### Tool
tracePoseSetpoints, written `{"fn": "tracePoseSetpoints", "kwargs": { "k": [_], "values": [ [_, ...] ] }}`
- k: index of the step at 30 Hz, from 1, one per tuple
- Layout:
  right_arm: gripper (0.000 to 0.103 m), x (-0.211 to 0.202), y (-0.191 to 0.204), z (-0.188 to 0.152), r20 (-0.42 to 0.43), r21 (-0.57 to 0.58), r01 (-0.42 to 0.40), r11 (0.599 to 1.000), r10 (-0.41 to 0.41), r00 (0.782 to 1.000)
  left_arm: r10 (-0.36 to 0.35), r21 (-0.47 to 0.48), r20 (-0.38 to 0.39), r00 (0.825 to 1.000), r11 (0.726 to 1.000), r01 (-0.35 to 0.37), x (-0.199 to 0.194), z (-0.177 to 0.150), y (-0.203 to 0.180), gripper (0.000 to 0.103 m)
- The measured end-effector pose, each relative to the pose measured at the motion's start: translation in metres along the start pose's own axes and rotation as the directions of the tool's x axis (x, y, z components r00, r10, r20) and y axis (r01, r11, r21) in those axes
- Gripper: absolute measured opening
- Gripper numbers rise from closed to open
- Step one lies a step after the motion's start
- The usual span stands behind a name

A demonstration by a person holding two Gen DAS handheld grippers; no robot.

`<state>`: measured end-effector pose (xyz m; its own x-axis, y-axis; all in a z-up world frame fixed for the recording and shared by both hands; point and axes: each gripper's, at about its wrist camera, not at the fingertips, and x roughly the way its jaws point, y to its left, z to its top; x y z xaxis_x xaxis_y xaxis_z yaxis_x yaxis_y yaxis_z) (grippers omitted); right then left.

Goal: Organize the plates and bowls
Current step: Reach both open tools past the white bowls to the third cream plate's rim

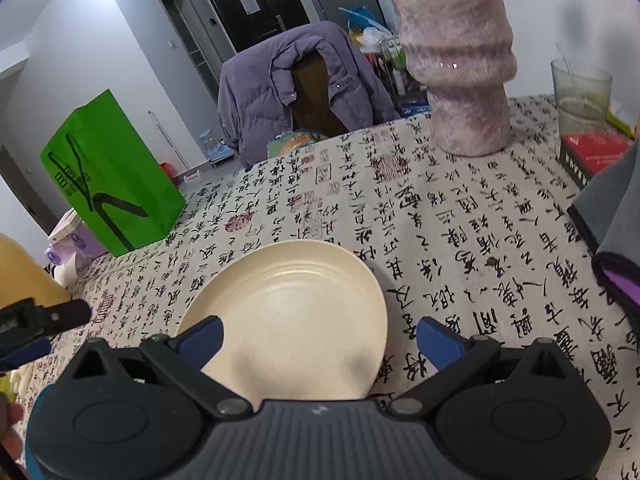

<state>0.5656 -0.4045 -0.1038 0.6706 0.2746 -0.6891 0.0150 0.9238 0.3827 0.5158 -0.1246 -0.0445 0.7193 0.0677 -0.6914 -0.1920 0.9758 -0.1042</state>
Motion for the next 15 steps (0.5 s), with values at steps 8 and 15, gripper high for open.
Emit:
{"fn": "tracePoseSetpoints", "kwargs": {
  "k": [8, 15],
  "values": [
    [0.097, 0.013, -0.007, -0.001, -0.035, 0.029, -0.02, 0.999, 0.021, 0.999, 0.041, -0.006, -0.036, 0.999, 0.999, -0.041, 0.02, 0.001, -0.003, 0.103],
    [0.092, 0.019, -0.012, -0.001, -0.044, 0.055, -0.033, 0.998, 0.035, 0.998, 0.05, -0.013, -0.066, 0.997, 0.999, -0.051, 0.029, 0.001, -0.002, 0.103]
  ]
}}
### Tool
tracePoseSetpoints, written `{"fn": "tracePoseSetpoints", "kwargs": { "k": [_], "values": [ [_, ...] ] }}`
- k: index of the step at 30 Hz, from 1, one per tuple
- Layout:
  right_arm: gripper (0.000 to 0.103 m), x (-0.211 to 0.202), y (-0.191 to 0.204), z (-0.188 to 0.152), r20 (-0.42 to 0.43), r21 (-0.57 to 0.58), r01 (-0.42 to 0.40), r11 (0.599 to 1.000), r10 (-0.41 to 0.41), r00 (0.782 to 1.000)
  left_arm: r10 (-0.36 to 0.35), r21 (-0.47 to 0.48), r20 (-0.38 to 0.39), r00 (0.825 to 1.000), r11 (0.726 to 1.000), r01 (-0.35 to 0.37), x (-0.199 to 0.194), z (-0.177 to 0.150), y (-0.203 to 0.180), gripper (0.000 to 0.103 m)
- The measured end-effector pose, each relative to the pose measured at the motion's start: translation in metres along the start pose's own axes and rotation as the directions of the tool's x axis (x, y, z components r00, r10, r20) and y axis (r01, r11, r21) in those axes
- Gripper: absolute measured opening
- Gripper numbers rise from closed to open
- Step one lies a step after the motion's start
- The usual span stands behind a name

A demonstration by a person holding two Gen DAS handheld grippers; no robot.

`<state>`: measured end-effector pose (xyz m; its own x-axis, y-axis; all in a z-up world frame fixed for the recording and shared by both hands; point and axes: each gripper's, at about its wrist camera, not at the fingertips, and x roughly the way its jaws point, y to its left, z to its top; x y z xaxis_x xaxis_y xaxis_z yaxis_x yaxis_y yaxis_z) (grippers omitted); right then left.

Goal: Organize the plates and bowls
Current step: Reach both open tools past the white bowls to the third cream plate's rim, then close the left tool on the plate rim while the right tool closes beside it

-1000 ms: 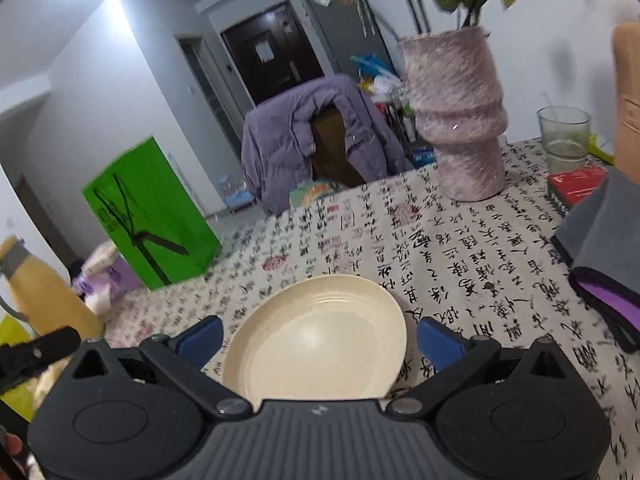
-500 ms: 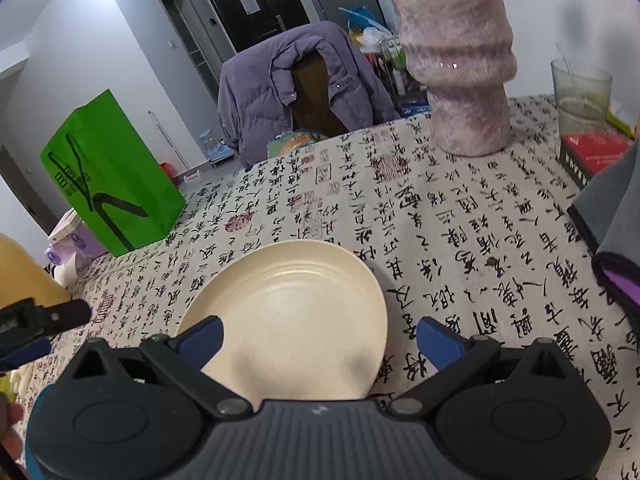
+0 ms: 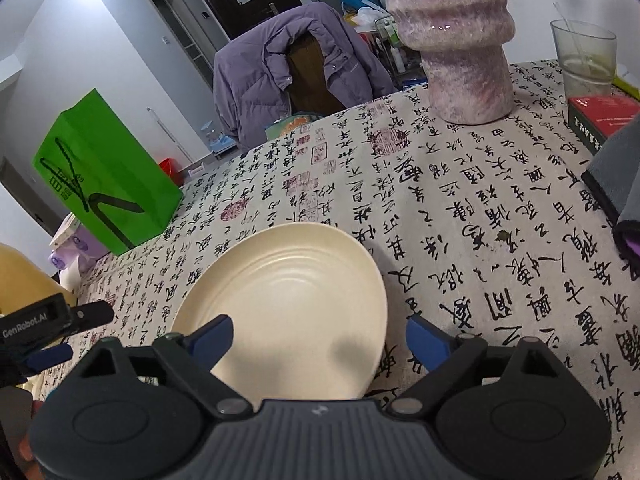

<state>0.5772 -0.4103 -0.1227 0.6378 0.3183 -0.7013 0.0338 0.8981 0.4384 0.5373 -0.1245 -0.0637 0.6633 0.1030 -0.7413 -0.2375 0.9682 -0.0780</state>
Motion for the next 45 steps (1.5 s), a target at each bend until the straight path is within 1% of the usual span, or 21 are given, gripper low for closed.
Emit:
{"fn": "tracePoseSetpoints", "kwargs": {
  "k": [6, 11, 16, 18, 19, 20, 23, 28, 30, 31, 32, 34, 35, 37, 38, 39, 41, 44, 45],
  "values": [
    [0.086, 0.003, -0.001, 0.0, -0.004, 0.005, 0.0, 1.0, 0.0, 1.0, -0.005, 0.007, -0.026, 1.0, 1.0, 0.005, 0.007, -0.001, -0.001, 0.103],
    [0.078, 0.008, -0.002, -0.001, -0.018, 0.005, 0.001, 1.0, -0.001, 1.0, -0.015, 0.021, -0.056, 0.998, 1.0, 0.016, 0.015, -0.003, -0.006, 0.103],
    [0.066, 0.01, -0.007, 0.001, -0.02, 0.03, 0.034, 0.999, -0.033, 0.999, -0.048, 0.011, -0.109, 0.993, 0.999, 0.049, 0.026, -0.002, -0.011, 0.098],
    [0.064, 0.013, -0.009, 0.001, -0.028, 0.041, 0.043, 0.998, -0.042, 0.999, -0.058, 0.006, -0.137, 0.989, 0.998, 0.06, 0.033, -0.001, -0.014, 0.095],
    [0.061, 0.014, -0.01, 0.0, -0.035, 0.044, 0.045, 0.998, -0.044, 0.998, -0.063, 0.007, -0.15, 0.987, 0.998, 0.064, 0.035, -0.001, -0.015, 0.094],
    [0.057, 0.017, -0.011, 0.0, -0.045, 0.047, 0.049, 0.998, -0.047, 0.998, -0.065, 0.01, -0.161, 0.985, 0.998, 0.068, 0.038, -0.002, -0.018, 0.091],
    [0.053, 0.021, -0.012, -0.002, -0.068, 0.049, 0.046, 0.998, -0.043, 0.997, -0.069, 0.022, -0.192, 0.979, 0.997, 0.074, 0.046, -0.003, -0.024, 0.085],
    [0.052, 0.021, -0.013, -0.003, -0.069, 0.057, 0.039, 0.998, -0.035, 0.997, -0.076, 0.028, -0.261, 0.962, 0.996, 0.086, 0.061, -0.007, -0.034, 0.074],
    [0.05, 0.022, -0.014, -0.003, -0.069, 0.061, 0.032, 0.998, -0.028, 0.997, -0.071, 0.038, -0.276, 0.958, 0.996, 0.084, 0.065, -0.009, -0.038, 0.068],
    [0.045, 0.023, -0.014, -0.003, -0.072, 0.063, 0.029, 0.998, -0.025, 0.997, -0.068, 0.045, -0.284, 0.956, 0.995, 0.084, 0.067, -0.011, -0.04, 0.066],
    [0.044, 0.023, -0.014, -0.003, -0.073, 0.065, 0.028, 0.997, -0.023, 0.997, -0.068, 0.048, -0.291, 0.954, 0.995, 0.085, 0.068, -0.011, -0.041, 0.06],
    [0.043, 0.023, -0.014, -0.003, -0.07, 0.069, 0.029, 0.997, -0.024, 0.997, -0.06, 0.068, -0.289, 0.956, 0.994, 0.082, 0.069, -0.012, -0.045, 0.057],
    [0.041, 0.023, -0.014, -0.004, -0.069, 0.07, 0.03, 0.997, -0.025, 0.997, -0.056, 0.078, -0.288, 0.956, 0.994, 0.081, 0.069, -0.013, -0.046, 0.054],
    [0.036, 0.022, -0.014, -0.004, -0.067, 0.073, 0.032, 0.997, -0.028, 0.997, -0.054, 0.095, -0.285, 0.957, 0.992, 0.084, 0.069, -0.012, -0.05, 0.043],
    [0.034, 0.022, -0.015, -0.004, -0.065, 0.075, 0.032, 0.997, -0.027, 0.997, -0.069, 0.096, -0.287, 0.955, 0.99, 0.101, 0.069, -0.012, -0.052, 0.031],
    [0.033, 0.022, -0.015, -0.005, -0.063, 0.076, 0.036, 0.996, -0.031, 0.998, -0.077, 0.098, -0.291, 0.953, 0.989, 0.11, 0.068, -0.012, -0.053, 0.028],
    [0.029, 0.022, -0.015, -0.005, -0.06, 0.079, 0.041, 0.996, -0.037, 0.998, -0.058, 0.119, -0.281, 0.958, 0.988, 0.094, 0.067, -0.013, -0.056, 0.028],
    [0.023, 0.021, -0.016, -0.007, -0.053, 0.078, 0.047, 0.996, -0.043, 0.998, -0.043, 0.121, -0.265, 0.963, 0.99, 0.078, 0.066, -0.013, -0.057, 0.027],
    [0.022, 0.021, -0.015, -0.007, -0.048, 0.075, 0.047, 0.996, -0.043, 0.998, -0.041, 0.12, -0.262, 0.964, 0.99, 0.074, 0.066, -0.013, -0.057, 0.027]
  ]
}}
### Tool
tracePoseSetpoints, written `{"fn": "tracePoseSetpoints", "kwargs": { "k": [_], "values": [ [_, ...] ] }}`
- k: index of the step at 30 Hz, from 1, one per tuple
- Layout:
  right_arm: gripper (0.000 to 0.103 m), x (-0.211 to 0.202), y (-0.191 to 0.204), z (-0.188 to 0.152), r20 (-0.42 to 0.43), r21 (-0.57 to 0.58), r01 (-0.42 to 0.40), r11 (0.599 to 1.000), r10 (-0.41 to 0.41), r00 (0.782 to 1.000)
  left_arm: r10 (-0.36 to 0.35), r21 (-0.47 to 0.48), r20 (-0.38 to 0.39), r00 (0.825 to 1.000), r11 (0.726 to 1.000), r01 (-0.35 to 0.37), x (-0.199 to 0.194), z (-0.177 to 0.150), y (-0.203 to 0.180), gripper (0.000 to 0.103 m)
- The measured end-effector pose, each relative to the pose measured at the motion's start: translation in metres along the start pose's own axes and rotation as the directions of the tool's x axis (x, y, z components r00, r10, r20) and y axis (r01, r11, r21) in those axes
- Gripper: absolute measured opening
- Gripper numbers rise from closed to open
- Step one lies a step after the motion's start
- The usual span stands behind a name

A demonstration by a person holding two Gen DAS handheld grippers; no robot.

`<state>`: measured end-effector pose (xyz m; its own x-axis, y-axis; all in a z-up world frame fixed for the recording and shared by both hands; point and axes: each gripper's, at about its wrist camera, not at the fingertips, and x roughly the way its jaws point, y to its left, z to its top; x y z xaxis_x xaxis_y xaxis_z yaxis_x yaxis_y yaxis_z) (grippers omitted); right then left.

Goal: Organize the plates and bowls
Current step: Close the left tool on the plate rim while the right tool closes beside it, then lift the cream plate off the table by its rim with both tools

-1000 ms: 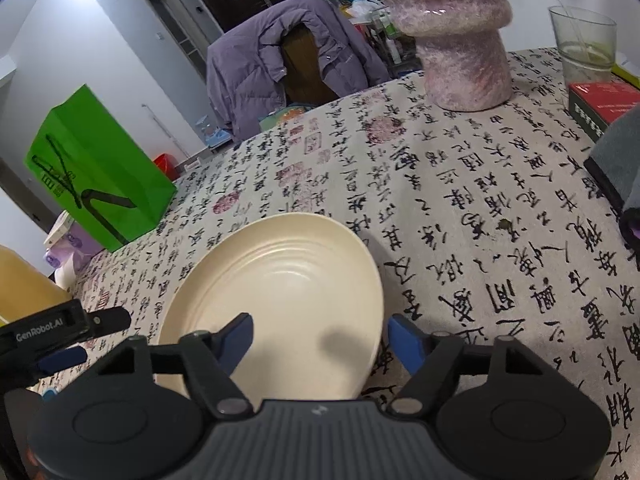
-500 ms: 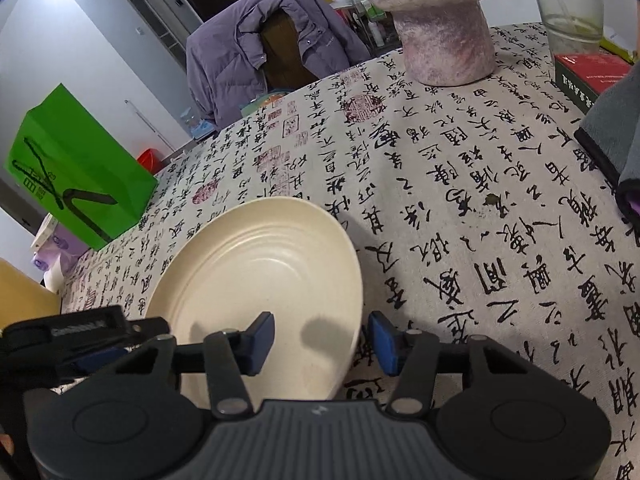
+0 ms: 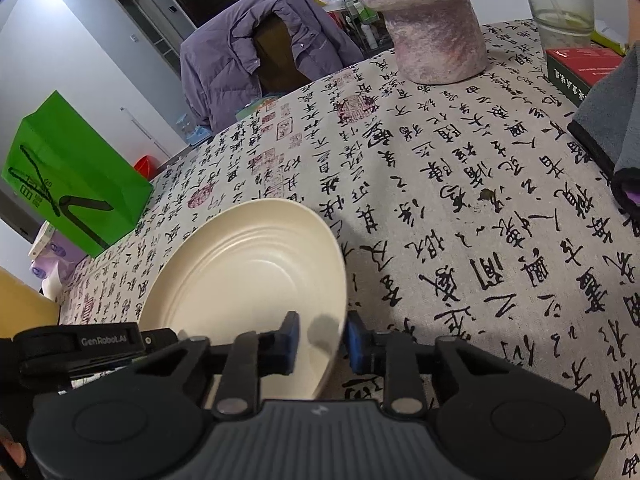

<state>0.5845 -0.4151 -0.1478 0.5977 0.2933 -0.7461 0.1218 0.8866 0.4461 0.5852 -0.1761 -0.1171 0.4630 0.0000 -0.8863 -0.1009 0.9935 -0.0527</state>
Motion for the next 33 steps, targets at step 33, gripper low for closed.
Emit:
{"fn": "tracePoseSetpoints", "kwargs": {
  "k": [33],
  "values": [
    [0.016, -0.031, 0.015, -0.005, 0.188, -0.07, -0.101, 0.992, 0.112, 0.976, 0.014, 0.002, 0.145, 0.989, 1.0, -0.015, -0.026, -0.003, 0.002, 0.027]
  ]
}}
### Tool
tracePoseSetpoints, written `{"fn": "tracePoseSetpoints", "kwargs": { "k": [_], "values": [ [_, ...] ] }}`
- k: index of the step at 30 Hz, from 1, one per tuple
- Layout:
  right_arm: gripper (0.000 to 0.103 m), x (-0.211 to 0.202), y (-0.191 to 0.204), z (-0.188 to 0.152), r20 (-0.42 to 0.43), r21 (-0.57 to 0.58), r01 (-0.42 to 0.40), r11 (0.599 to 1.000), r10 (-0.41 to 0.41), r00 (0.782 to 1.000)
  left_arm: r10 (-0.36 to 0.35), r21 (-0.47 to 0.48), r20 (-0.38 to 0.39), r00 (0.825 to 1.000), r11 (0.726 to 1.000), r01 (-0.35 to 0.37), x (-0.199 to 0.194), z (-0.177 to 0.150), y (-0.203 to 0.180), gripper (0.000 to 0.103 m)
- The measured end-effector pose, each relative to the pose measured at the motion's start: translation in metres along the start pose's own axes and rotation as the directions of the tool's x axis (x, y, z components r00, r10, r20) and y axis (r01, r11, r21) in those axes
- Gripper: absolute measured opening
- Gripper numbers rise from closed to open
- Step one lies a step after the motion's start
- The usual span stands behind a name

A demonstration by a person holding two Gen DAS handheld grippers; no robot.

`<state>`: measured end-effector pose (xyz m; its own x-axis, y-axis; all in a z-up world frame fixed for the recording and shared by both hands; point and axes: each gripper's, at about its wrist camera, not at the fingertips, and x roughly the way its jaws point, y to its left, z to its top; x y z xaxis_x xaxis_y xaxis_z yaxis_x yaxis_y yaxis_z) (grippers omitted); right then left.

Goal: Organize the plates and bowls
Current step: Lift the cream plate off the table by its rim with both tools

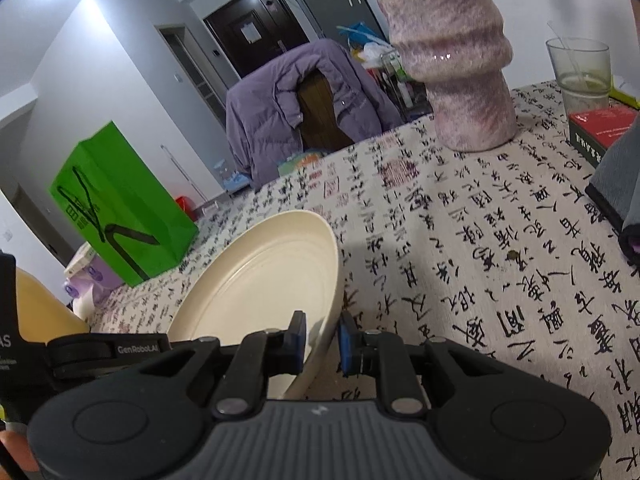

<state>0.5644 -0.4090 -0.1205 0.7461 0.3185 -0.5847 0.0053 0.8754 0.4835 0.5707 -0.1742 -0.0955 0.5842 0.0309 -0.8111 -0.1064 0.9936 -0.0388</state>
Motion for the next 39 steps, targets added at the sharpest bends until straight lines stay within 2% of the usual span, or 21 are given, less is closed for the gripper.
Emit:
{"fn": "tracePoseSetpoints", "kwargs": {
  "k": [22, 39],
  "values": [
    [0.016, -0.025, 0.007, 0.004, 0.091, 0.011, -0.061, 0.998, 0.06, 0.994, -0.021, -0.002, 0.082, 0.996, 1.0, 0.021, -0.035, 0.002, 0.004, 0.027],
    [0.016, -0.03, 0.01, 0.004, 0.102, 0.007, -0.068, 0.998, 0.067, 0.993, -0.018, -0.002, 0.1, 0.995, 1.0, 0.019, -0.044, 0.001, 0.005, 0.027]
  ]
}}
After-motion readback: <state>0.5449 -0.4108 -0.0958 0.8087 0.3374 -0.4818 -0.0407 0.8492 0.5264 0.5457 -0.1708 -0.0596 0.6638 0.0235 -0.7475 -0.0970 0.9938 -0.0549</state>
